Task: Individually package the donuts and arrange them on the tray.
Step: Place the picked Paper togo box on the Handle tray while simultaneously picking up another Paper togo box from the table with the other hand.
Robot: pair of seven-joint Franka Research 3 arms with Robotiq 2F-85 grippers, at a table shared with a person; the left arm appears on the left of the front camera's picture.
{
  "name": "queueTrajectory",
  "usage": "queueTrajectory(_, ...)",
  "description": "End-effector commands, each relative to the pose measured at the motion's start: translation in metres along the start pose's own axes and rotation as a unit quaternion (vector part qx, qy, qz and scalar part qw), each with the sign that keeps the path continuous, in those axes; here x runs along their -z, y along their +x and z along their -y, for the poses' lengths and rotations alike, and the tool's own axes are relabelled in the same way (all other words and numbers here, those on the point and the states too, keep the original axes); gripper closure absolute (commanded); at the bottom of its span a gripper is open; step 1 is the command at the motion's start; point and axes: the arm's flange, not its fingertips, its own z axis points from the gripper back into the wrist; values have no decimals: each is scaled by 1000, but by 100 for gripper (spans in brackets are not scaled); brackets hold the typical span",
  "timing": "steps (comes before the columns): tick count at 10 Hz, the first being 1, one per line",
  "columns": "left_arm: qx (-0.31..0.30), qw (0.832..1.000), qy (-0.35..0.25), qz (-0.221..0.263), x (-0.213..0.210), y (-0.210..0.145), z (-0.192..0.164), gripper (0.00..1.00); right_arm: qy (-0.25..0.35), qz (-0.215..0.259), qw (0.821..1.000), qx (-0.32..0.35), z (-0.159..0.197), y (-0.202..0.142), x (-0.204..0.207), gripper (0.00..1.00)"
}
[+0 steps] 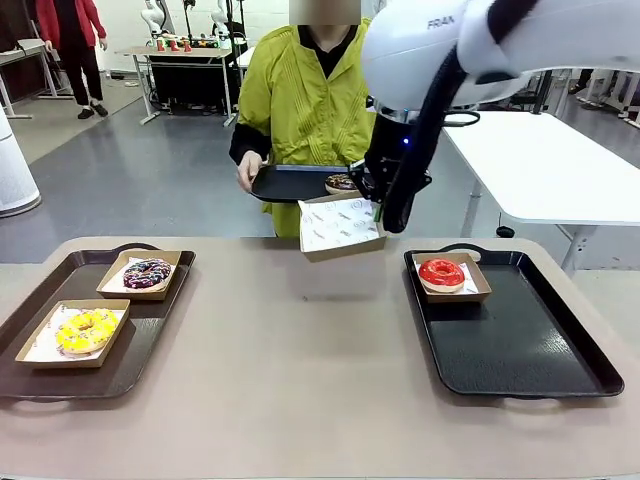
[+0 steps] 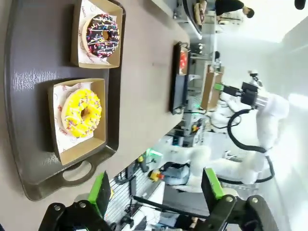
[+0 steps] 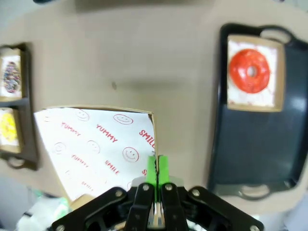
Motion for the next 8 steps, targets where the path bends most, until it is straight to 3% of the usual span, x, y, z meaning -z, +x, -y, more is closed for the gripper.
queueTrajectory(1,14,1000,-28,6,-19,2,-9,1,-14,-12,1000,-12,-13,35,4,100)
queueTrajectory(6,-11,999,-18,50,-40,-7,-40,1,-22,-20,1000,1,-18,88,39,100)
queueTrajectory(8,-9,999,-24,25,-36,-10,-35,1,-29,-26,999,7,-18,95,46,100)
